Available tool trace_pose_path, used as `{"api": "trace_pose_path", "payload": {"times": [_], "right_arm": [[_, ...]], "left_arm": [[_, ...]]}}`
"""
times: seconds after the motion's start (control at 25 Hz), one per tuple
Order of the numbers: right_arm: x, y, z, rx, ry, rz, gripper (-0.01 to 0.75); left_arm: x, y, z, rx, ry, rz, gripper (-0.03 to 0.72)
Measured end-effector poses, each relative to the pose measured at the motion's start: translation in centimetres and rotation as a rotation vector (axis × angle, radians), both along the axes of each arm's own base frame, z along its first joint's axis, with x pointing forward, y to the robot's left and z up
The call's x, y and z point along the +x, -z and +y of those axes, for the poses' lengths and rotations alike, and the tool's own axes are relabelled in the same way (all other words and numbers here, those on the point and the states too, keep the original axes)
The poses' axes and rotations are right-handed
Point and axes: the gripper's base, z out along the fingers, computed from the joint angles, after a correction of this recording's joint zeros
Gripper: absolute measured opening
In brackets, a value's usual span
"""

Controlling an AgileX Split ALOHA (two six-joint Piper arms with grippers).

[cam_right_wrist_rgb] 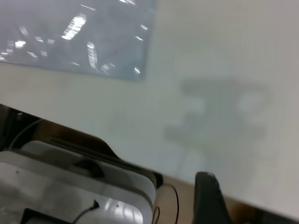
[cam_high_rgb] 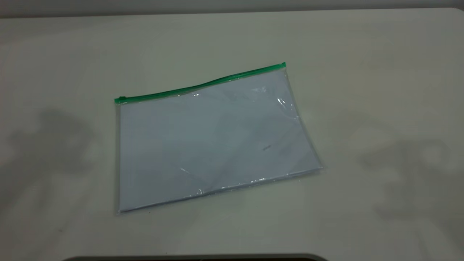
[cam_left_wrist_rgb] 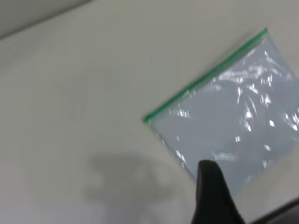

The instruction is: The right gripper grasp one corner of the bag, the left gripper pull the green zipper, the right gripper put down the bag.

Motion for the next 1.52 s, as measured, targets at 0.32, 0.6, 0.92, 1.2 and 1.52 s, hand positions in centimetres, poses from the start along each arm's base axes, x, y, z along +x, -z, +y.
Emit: {"api": "trace_pose_path", "payload": {"times": [0.32, 0.6, 0.92, 1.2, 1.52], "right_arm": [[-8.7, 5.6, -2.3, -0.023, 0.079, 0.062, 0.497], [-13.2, 9.8, -3.7, -0.048, 0.082, -0.044, 0.497], [-14.1, 9.5, -4.1, -0.043, 0.084, -0.118, 0.497], [-14.1, 9.5, -4.1, -0.044, 0.083, -0.12, 0.497], [-14.1, 9.5, -4.1, -0.044, 0.083, -0.119, 0.497]], "left_arm": [[-6.0, 8.0, 1.6, 0.097, -0.121, 0.259, 0.496], [-11.8, 15.3, 2.5, 0.144, -0.157, 0.459, 0.496], [-16.5, 19.2, 3.0, 0.124, -0.215, 0.454, 0.496], [-19.3, 18.1, 3.5, 0.101, -0.25, 0.279, 0.496], [-23.2, 16.6, 3.9, 0.038, -0.259, 0.006, 0.496]]}}
